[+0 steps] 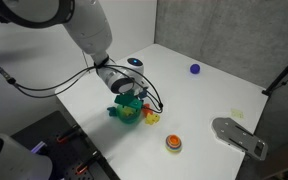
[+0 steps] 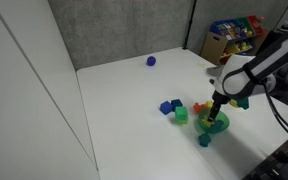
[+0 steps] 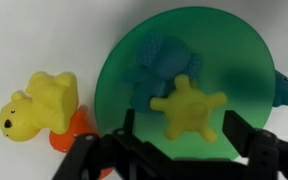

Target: Remove the yellow and blue toys from the bowl and place them on the table

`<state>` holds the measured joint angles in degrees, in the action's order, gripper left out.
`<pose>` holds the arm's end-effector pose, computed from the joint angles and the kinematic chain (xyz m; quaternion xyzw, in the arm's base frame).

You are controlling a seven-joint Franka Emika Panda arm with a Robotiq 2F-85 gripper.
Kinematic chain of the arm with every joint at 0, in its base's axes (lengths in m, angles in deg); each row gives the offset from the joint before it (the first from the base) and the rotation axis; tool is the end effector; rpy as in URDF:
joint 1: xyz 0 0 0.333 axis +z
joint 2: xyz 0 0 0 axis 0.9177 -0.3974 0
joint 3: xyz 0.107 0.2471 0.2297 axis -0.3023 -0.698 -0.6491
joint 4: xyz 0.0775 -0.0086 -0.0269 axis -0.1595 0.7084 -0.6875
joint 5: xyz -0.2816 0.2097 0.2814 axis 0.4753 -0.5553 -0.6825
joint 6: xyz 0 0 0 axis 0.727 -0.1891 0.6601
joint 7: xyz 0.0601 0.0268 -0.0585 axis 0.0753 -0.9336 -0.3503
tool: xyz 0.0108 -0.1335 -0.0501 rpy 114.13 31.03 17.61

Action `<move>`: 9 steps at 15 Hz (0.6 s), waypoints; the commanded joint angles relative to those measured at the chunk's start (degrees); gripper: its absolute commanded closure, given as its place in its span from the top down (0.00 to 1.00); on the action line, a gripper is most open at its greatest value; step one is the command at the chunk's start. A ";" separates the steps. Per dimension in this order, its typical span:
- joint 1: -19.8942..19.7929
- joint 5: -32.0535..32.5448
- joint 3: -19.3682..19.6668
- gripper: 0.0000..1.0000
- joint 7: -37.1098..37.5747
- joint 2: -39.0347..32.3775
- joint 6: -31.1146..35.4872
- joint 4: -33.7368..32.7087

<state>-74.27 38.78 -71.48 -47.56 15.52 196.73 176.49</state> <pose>0.5456 -0.0028 0.0307 -0.9688 -0.2390 0.0220 0.0615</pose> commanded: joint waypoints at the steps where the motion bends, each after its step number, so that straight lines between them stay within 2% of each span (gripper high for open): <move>1: -0.92 3.04 -1.15 0.66 2.64 -1.86 -0.55 -2.23; 3: -0.61 4.05 -1.12 0.60 3.47 -2.18 -0.82 -2.46; 4: -0.57 4.41 -1.23 0.63 3.84 -2.27 -1.03 -2.54; 5: -0.53 4.87 -1.29 0.57 4.32 -2.36 -1.17 -2.59; 6: -0.50 5.23 -1.32 0.39 4.74 -2.46 -1.38 -2.68; 9: -0.60 5.96 -1.65 0.13 5.71 -2.49 -2.04 -2.87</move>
<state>-74.25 42.85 -72.48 -44.23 13.57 196.36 175.02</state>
